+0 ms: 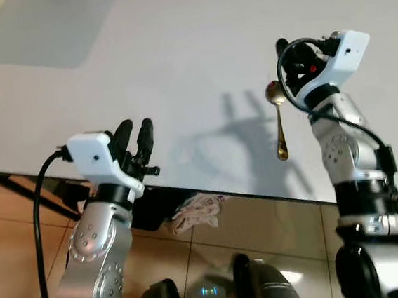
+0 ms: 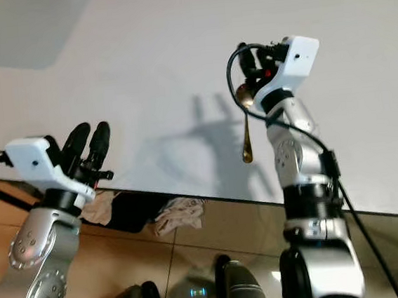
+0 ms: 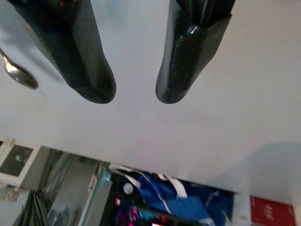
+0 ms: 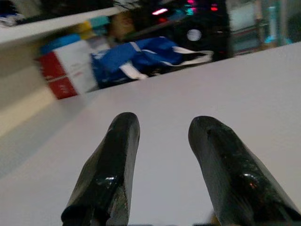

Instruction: Setting the table

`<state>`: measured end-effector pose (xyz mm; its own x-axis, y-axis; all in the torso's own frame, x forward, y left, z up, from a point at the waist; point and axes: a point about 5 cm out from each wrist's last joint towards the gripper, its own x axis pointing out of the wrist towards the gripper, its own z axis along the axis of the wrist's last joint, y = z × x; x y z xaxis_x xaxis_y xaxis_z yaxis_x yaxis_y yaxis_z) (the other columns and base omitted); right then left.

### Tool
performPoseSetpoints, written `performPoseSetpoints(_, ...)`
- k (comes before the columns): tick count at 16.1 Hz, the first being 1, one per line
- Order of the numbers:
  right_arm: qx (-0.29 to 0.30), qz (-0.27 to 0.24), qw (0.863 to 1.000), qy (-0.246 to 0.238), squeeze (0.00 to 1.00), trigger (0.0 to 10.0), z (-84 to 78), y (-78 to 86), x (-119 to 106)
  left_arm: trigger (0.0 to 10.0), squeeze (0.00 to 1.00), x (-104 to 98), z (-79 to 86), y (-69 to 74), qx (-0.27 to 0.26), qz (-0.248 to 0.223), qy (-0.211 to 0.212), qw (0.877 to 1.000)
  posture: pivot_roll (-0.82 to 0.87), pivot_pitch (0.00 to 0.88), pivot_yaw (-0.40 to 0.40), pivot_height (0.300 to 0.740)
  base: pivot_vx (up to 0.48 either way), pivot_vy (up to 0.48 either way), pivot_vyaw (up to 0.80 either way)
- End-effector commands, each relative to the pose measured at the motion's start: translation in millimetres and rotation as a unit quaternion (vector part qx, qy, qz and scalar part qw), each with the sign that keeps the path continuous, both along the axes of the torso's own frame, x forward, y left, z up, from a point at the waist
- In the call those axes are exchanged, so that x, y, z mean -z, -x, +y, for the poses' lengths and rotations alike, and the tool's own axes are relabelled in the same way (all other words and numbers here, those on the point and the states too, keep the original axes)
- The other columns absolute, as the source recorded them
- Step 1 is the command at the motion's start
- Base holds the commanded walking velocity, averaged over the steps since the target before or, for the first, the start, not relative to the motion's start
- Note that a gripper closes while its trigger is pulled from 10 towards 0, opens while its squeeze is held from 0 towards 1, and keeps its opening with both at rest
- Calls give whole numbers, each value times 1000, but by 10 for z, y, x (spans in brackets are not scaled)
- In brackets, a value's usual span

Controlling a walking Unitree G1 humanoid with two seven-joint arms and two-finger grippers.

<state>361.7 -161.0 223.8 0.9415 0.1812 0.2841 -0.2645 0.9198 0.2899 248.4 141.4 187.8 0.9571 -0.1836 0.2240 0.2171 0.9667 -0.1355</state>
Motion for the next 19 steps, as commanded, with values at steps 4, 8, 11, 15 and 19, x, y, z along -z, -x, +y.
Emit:
performPoseSetpoints(4, -78, -21, 997, -6, 0, 10000, 266, 188, 46, 10000, 0, 50, 51, -57, -14, 12, -21, 1000, -115, 162, -25, 740, 0, 480, 0)
performPoseSetpoints(8, -92, 16, 996, 16, 0, 10000, 438, 295, 401, 10000, 0, 37, 52, -203, -12, 2, -38, 999, -94, 76, -24, 740, 0, 480, 0)
performPoseSetpoints(11, -102, 17, 994, 18, 0, 10000, 526, 304, 443, 10000, 0, 81, 52, -244, -7, 5, -44, 999, -98, 58, -24, 740, 0, 480, 0)
performPoseSetpoints(15, -100, 25, 994, 42, 0, 10000, 565, 308, 553, 10000, 0, 297, 22, -230, -4, 34, -45, 998, -91, 55, -33, 740, 0, 480, 0)
performPoseSetpoints(19, -91, 53, 992, 70, 0, 10000, 601, 307, 696, 10000, 0, 411, 15, -185, -3, 48, -45, 998, -85, 59, -36, 740, 0, 480, 0)
